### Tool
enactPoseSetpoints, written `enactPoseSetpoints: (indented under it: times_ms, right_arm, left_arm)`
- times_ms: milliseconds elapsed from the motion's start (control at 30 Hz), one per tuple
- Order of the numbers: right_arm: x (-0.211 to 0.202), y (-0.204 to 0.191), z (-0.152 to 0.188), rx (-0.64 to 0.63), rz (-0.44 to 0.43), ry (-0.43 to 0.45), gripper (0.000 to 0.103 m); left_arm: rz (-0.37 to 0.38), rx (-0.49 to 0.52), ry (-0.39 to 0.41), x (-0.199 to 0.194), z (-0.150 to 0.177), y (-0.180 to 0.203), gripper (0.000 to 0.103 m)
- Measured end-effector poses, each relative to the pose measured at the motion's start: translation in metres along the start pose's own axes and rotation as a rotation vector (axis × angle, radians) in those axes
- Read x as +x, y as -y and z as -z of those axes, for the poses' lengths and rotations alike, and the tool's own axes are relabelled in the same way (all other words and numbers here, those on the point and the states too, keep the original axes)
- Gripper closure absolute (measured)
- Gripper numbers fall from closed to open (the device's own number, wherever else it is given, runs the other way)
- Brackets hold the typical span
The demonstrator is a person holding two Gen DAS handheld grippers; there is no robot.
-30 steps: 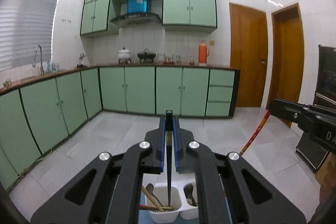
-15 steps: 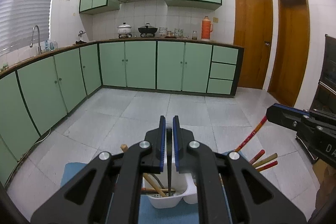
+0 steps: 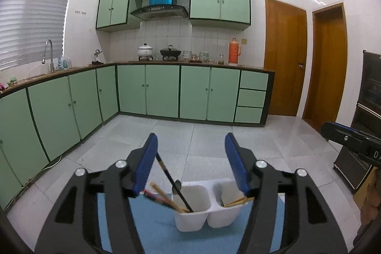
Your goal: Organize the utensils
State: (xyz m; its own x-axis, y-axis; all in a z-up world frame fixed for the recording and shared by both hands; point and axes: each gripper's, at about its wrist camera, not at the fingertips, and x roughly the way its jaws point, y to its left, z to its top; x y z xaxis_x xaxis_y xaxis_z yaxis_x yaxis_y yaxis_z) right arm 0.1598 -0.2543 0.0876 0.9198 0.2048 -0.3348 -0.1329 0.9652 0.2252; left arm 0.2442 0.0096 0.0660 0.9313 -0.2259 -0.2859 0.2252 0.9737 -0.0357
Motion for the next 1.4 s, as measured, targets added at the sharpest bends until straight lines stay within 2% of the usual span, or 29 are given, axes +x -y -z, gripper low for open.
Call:
enactPoseSetpoints:
  times_ms: [100,200,300,533,700,967,1400]
  right_arm:
    - [-0.021,0.0,0.011,0.007,-0.018,0.011,0.057]
    - [-0.041,-0.002,0.025,0.007,-0.03,0.018,0.047]
    - [-0.06,-0.008,0.041,-0.005,-0.036,0.015,0.037]
    - [-0.092,-0.027,0.07,-0.022,-0.029,0.001,0.018]
    - [-0.109,-0.036,0.087,-0.014,-0.026,-0.009,0.013]
    - [-0.128,-0.055,0.101,-0.052,-0.034,-0.014,0.01]
    - [-0.167,-0.075,0.102,-0.111,-0.057,0.041,0.007]
  left_arm:
    - [0.005,-0.001,0.014,-0.021,0.007,0.002,0.037]
    - [0.01,-0.016,0.018,-0.045,0.018,0.003,0.026]
    - [0.01,-0.018,0.013,-0.067,0.031,0.006,0.019]
    - [-0.003,-0.022,-0.014,-0.105,0.054,0.007,0.011]
    - [-0.014,-0.013,-0.026,-0.13,0.067,0.01,0.006]
    - [-0.016,0.011,-0.049,-0.159,0.077,0.016,0.006]
    - [-0.026,0.037,-0.011,-0.207,0.078,0.029,0.005]
